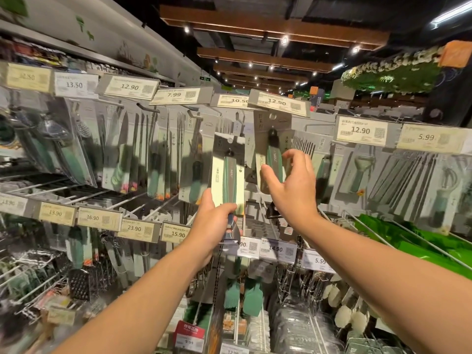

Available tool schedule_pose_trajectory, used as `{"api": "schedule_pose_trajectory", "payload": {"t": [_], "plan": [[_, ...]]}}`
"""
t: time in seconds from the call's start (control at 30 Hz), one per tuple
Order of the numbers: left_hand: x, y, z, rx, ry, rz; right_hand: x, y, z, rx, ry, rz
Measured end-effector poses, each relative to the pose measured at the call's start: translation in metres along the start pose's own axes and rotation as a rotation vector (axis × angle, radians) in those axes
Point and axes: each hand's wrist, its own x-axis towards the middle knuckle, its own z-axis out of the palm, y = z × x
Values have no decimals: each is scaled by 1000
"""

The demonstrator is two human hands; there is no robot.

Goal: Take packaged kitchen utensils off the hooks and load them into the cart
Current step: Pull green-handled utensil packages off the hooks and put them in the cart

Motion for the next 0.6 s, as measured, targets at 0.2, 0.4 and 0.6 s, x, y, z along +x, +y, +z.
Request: {"api": "schedule_pose_trajectory", "payload": {"t": [0.2, 0.4, 0.6], "plan": [[14, -3, 1, -33, -7, -19, 2, 7, 14, 44, 33, 84], [28, 0, 4, -29, -14, -2, 29, 25, 39, 118, -95, 253], [47, -4, 5, -29, -19, -5, 82, 60, 72, 570, -296, 607]]}}
